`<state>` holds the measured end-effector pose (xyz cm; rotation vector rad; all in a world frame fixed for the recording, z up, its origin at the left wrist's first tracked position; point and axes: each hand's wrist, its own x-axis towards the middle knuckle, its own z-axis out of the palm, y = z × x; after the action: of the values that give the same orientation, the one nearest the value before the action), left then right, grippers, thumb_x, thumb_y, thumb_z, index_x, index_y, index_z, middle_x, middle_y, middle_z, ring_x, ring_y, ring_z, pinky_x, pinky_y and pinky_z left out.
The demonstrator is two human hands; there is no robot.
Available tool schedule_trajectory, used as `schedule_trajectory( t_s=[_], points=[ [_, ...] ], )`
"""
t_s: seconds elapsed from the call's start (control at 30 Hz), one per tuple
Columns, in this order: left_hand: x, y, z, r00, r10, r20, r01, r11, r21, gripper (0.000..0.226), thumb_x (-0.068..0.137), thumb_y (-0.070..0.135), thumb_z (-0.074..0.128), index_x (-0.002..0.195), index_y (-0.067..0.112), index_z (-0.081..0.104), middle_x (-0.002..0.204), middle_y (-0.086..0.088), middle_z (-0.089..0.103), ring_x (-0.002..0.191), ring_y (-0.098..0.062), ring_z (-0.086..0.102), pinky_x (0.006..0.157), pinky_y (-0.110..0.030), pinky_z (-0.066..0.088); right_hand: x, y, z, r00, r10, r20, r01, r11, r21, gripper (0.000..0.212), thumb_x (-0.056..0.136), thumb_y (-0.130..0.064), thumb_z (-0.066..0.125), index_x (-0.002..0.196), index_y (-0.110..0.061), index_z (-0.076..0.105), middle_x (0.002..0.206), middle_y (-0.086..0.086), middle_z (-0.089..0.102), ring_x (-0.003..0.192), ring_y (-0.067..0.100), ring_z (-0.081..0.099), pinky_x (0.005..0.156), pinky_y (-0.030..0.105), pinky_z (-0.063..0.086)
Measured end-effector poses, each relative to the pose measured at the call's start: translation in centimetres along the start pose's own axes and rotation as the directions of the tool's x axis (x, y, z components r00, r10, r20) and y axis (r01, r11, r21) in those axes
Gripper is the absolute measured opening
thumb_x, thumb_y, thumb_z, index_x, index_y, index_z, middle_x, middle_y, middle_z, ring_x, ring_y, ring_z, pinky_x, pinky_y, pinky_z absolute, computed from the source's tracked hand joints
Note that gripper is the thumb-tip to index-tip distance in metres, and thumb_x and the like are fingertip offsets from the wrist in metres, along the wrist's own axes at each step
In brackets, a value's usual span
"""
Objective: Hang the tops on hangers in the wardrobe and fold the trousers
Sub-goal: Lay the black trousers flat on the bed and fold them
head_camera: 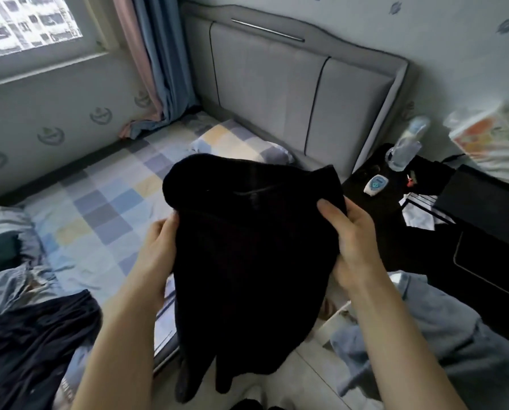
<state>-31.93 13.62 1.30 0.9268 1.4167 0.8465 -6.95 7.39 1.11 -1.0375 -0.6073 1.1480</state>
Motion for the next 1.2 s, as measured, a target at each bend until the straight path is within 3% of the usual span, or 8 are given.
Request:
schedule_trajectory(
  t_s=[0.1,0.27,0.47,0.57,0.73,0.93,1.1,1.2],
  points=[
    [-0.2,-1.4,1.6,0.991,-0.044,0.126,0.046,0.999,-0.012,0.045,0.082,0.07,0.052,0.117,0.042,0.055,0.123,0.006,0.064,0.105,-0.02,0.067,0.099,-0.048,0.048,-1.0,0.2,1.8,0.995,0.036,0.098,-0.037,0.999,0.011,0.019,0.084,-0.019,0.068,0.1,-0.01,0.072,0.103,0.015,0.072,0.098,0.031,0.069,0.078,0.036,0.056],
    [0.2,-7.5,5.7,0.964,-0.107,0.244,0.078,0.989,0.125,0.098,0.054,0.077,0.068,0.139,0.052,0.025,0.119,0.013,0.066,0.102,-0.015,0.069,0.075,-0.034,0.057,-2.6,1.9,3.0,0.978,0.086,0.192,-0.067,0.992,-0.103,0.014,0.087,-0.013,0.064,0.099,-0.011,0.073,0.099,0.016,0.072,0.095,0.03,0.069,0.082,0.038,0.056],
    [2.4,-13.7,6.2,0.991,-0.123,0.06,0.083,0.89,0.448,0.109,0.079,0.045,0.075,0.155,0.02,0.001,0.157,-0.013,0.026,0.143,-0.03,0.029,0.114,-0.042,0.031,-1.9,-0.5,0.2,0.94,0.158,0.302,-0.154,0.987,-0.035,0.017,0.084,-0.012,0.065,0.098,-0.012,0.074,0.098,0.014,0.073,0.091,0.027,0.07,0.078,0.033,0.057],
    [3.6,-13.7,6.0,0.998,0.013,0.063,-0.046,0.822,0.567,0.122,0.071,0.024,0.086,0.155,0.025,-0.002,0.16,-0.011,0.012,0.146,-0.027,0.016,0.117,-0.042,0.023,-1.0,-2.4,-1.1,0.891,0.186,0.415,-0.168,0.983,-0.081,0.019,0.075,-0.008,0.066,0.09,-0.013,0.077,0.09,0.009,0.074,0.084,0.023,0.071,0.076,0.029,0.058],
    [5.2,-12.1,6.9,0.92,0.181,0.347,-0.388,0.523,0.759,0.131,0.063,0.035,0.088,0.145,0.056,-0.013,0.16,0.018,-0.003,0.15,-0.019,-0.002,0.115,-0.062,0.015,1.0,-4.8,-2.5,0.816,0.171,0.553,-0.12,0.985,-0.127,0.025,0.056,-0.006,0.074,0.08,-0.015,0.077,0.075,-0.001,0.074,0.067,0.014,0.071,0.066,0.021,0.056],
    [5.6,-13.7,6.7,0.892,0.03,0.451,-0.427,0.379,0.821,0.114,0.071,0.039,0.081,0.147,0.053,-0.003,0.16,0.018,0.01,0.15,-0.02,-0.012,0.113,-0.066,-0.002,1.8,-7.1,-3.9,0.761,0.126,0.636,-0.078,0.992,-0.102,0.034,0.052,-0.02,0.085,0.085,-0.015,0.077,0.078,0.0,0.074,0.07,0.015,0.071,0.067,0.023,0.057],
    [5.6,-16.8,4.5,0.959,-0.038,0.282,-0.239,0.435,0.868,0.045,0.079,0.03,0.069,0.119,0.03,0.049,0.125,0.005,0.054,0.128,-0.022,0.044,0.107,-0.051,0.031,2.1,-8.1,-3.9,0.765,0.072,0.64,-0.048,0.997,-0.054,0.023,0.064,-0.005,0.07,0.082,-0.017,0.077,0.077,-0.001,0.074,0.069,0.014,0.071,0.067,0.023,0.057],
    [5.3,-18.5,1.9,0.994,0.013,0.104,-0.096,0.516,0.851,0.012,0.09,0.007,0.046,0.098,0.013,0.052,0.102,-0.012,0.064,0.093,-0.03,0.059,0.075,-0.037,0.045,2.8,-7.8,-4.0,0.8,0.08,0.594,-0.041,0.996,-0.079,0.028,0.067,-0.002,0.06,0.084,-0.017,0.077,0.078,-0.001,0.074,0.071,0.014,0.071,0.068,0.022,0.056]
  ],
)
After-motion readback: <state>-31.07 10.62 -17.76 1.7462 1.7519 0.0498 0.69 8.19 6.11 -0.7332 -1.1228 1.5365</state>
